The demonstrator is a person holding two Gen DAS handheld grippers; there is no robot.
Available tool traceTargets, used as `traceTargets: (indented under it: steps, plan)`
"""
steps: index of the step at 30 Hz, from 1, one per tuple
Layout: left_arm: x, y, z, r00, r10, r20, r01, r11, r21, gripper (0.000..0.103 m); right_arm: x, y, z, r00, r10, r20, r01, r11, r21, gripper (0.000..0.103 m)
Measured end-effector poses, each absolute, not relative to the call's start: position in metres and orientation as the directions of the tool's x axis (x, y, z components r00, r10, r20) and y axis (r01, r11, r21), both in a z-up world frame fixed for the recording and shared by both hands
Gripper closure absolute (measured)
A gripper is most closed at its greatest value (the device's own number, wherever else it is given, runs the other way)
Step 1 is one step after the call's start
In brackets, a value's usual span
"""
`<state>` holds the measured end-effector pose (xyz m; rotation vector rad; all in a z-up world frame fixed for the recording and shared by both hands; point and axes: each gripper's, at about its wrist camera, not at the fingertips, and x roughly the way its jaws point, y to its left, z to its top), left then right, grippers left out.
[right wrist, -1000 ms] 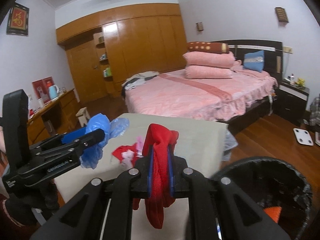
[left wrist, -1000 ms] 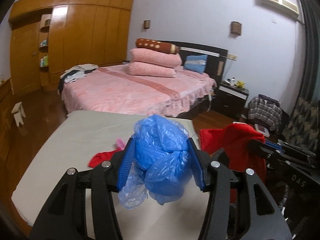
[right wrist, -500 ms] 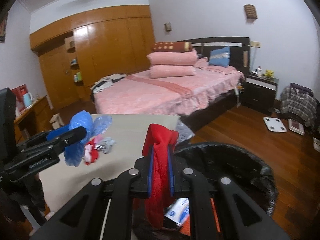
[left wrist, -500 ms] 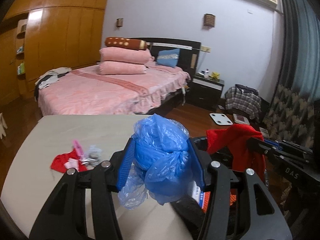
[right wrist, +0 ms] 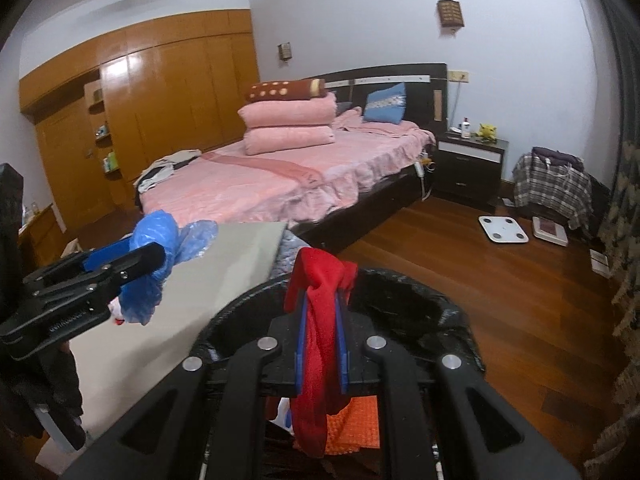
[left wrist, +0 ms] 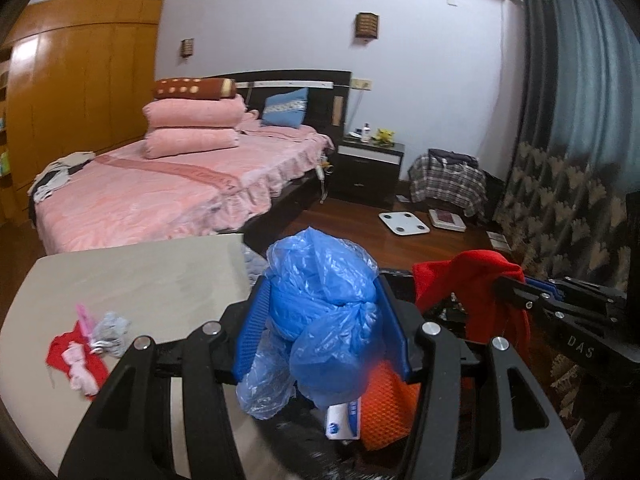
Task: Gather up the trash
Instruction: 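Open both grippers to drop the blue bag and red cloth into the bin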
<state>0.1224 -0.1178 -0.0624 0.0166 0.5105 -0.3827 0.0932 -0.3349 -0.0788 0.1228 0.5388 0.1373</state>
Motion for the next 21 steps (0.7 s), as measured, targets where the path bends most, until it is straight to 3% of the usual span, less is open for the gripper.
traceTargets:
  steps: [3,5,6,8,10,17,21]
  plan:
    - [0.129,-0.135,-0.069,0.788,-0.374,-0.489,0.389,0.918,-0.075,0.051,0.097,-0.341,-0.083,0.845,0.148,-0.514,-0.081,0.985,0.151,0.089]
    - [0.134,-0.143,-0.073,0.769,-0.394,-0.503,0.411,0.908,-0.083,0.044,0.099,-0.348,-0.088,0.839,0.130,-0.528,-0.060,0.987,0.149,0.086]
    - [0.136,-0.146,-0.077,0.756,-0.406,-0.513,0.423,0.902,-0.089,0.034,0.100,-0.352,-0.091,0.836,0.123,-0.535,-0.050,0.988,0.149,0.085]
    - [0.139,-0.149,-0.080,0.743,-0.416,-0.525,0.436,0.895,-0.092,0.027,0.100,-0.357,-0.093,0.833,0.112,-0.543,-0.035,0.988,0.150,0.077]
    - [0.138,-0.149,-0.083,0.740,-0.413,-0.531,0.436,0.895,-0.089,0.026,0.098,-0.361,-0.096,0.834,0.101,-0.543,-0.018,0.988,0.156,0.057]
    - [0.130,-0.123,-0.070,0.773,-0.374,-0.513,0.392,0.917,-0.078,0.015,0.085,-0.363,-0.091,0.856,0.074,-0.511,0.016,0.985,0.169,0.010]
    - [0.123,-0.096,-0.056,0.801,-0.337,-0.495,0.345,0.935,-0.078,0.012,0.081,-0.357,-0.081,0.868,0.100,-0.486,0.002,0.979,0.204,0.006]
